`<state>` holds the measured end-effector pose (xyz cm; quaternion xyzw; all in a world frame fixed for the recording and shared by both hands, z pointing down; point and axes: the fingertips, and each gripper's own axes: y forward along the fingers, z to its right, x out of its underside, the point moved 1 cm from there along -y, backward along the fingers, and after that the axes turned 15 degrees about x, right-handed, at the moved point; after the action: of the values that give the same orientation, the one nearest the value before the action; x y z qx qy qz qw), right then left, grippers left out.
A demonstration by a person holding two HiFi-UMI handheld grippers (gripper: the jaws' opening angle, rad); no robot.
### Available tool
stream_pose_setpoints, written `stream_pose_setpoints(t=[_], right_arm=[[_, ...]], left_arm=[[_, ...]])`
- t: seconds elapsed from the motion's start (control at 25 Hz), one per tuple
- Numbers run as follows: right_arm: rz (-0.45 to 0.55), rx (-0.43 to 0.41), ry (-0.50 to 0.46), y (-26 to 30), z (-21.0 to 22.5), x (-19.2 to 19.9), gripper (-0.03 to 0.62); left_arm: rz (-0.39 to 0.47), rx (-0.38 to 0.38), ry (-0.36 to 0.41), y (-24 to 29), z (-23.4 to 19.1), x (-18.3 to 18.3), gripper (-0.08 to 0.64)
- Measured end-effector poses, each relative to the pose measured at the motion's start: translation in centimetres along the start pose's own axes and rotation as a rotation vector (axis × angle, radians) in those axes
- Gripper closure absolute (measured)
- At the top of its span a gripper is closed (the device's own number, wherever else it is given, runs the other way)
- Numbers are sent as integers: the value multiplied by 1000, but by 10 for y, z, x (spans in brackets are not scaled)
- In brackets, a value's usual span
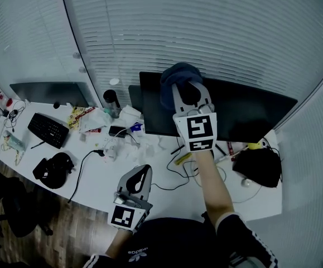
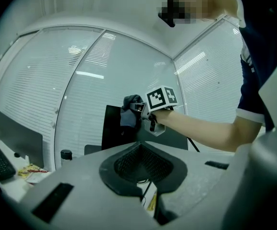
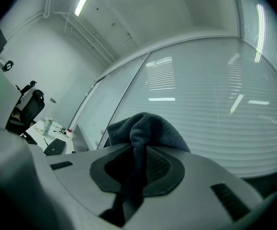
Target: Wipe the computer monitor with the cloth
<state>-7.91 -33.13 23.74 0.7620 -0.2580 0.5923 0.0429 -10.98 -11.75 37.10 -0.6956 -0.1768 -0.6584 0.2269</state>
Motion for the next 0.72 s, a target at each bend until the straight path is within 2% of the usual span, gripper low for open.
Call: stream_pose_setpoints(t=[0.72], right_arm=[[-31,94,-27,-34,105,22,545]], left_arm=[[-4,38,12,47,60,4,555]])
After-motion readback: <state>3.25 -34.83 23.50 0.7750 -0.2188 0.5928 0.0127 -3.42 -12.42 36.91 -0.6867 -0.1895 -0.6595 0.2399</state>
